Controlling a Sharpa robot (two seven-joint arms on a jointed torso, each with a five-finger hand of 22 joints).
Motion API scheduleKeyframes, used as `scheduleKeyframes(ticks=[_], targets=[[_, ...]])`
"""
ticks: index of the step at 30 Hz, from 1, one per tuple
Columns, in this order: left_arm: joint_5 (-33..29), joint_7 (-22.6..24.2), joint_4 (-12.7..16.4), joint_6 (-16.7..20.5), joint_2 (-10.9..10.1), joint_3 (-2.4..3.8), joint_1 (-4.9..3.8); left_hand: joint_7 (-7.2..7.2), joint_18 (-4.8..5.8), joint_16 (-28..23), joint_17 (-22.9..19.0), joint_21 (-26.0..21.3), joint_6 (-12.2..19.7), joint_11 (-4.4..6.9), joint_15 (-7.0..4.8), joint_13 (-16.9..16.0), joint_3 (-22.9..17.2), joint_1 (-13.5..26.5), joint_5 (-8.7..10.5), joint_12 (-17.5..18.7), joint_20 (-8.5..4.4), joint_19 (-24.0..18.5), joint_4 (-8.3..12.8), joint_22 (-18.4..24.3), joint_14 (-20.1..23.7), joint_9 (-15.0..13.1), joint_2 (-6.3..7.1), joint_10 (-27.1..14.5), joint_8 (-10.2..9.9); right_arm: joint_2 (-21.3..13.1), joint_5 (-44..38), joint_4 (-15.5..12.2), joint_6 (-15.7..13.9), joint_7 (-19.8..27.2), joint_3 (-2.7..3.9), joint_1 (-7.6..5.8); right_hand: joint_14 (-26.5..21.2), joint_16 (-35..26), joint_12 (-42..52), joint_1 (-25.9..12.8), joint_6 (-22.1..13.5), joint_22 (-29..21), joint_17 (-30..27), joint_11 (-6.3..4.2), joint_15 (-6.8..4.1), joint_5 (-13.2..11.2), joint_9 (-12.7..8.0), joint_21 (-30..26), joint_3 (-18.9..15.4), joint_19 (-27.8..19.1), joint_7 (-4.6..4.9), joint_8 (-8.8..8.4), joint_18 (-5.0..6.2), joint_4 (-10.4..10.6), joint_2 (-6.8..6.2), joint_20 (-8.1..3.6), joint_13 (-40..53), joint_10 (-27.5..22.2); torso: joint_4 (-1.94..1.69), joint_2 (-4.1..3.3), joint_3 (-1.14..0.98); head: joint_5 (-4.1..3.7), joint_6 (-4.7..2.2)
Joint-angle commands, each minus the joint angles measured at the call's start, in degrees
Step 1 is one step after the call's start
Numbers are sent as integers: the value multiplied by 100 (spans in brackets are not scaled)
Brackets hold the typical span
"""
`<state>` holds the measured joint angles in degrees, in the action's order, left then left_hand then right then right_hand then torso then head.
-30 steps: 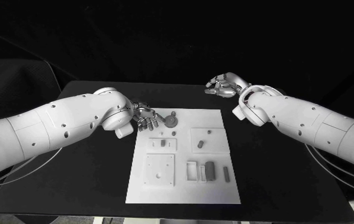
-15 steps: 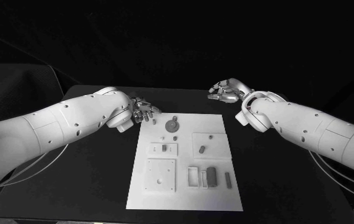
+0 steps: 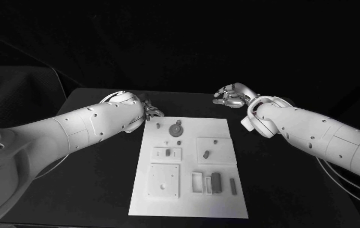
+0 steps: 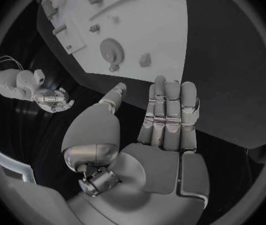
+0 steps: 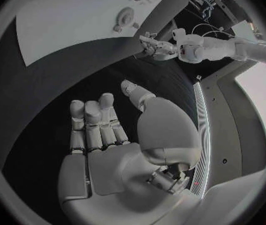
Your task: Assemble the parts on the task board
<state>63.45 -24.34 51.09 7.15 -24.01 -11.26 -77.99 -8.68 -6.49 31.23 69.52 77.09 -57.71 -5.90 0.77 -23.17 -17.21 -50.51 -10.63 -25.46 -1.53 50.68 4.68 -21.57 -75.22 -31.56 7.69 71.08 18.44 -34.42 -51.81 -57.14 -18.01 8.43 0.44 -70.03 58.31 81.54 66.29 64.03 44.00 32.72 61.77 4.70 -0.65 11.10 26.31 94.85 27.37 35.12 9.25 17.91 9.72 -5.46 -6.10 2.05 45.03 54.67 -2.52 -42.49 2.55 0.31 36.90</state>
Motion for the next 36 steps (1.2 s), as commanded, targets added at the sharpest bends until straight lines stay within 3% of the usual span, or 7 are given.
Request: scheduleKeyframes(ticks=[1,9,15,36], targets=[[308,-11,-62,-75,51,-4,29,33,-111,21,6,12,-89,29,-10,-12,-6,-92,6,-25,-23,61,43,-11,-70,-29,-71,-1,66,3,-5,-7,63,34,1,3,-49,-31,-2,-67,-3,-8,-5,8,-3,-29,-5,110,1,-29,51,14,-63,36,-12,-10,-4,-23,-1,6,2,5,2],[224,-29,-226,-256,111,-6,55,86,-135,128,41,105,-398,76,-68,-62,-30,-121,7,-158,-47,211,21,-47,-233,-97,-134,147,205,6,-5,-16,64,32,1,7,-48,-31,-1,-70,-3,-9,-5,8,-3,-29,-5,110,1,-29,51,14,-63,37,-12,-10,-5,-23,-15,12,4,6,10],[13,-6,-253,-341,144,-7,74,88,-137,135,44,112,-411,80,-72,-65,-30,-116,7,-167,-48,222,16,-50,-244,-100,-138,157,210,21,-5,-24,65,33,1,13,-48,-31,-1,-72,-3,-9,-6,8,-3,-29,-5,111,1,-29,51,14,-63,38,-12,-10,-5,-23,-13,12,1,12,7],[14,51,-449,-377,299,-13,265,91,-140,145,47,121,-426,84,-78,-68,-35,-117,6,-176,-52,236,11,-53,-255,-102,-152,167,214,47,-5,-53,72,40,1,20,-48,-30,0,-77,-4,-10,-7,8,-3,-29,-6,111,2,-29,51,15,-63,39,-11,-10,-7,-23,-9,9,-1,-13,37]])
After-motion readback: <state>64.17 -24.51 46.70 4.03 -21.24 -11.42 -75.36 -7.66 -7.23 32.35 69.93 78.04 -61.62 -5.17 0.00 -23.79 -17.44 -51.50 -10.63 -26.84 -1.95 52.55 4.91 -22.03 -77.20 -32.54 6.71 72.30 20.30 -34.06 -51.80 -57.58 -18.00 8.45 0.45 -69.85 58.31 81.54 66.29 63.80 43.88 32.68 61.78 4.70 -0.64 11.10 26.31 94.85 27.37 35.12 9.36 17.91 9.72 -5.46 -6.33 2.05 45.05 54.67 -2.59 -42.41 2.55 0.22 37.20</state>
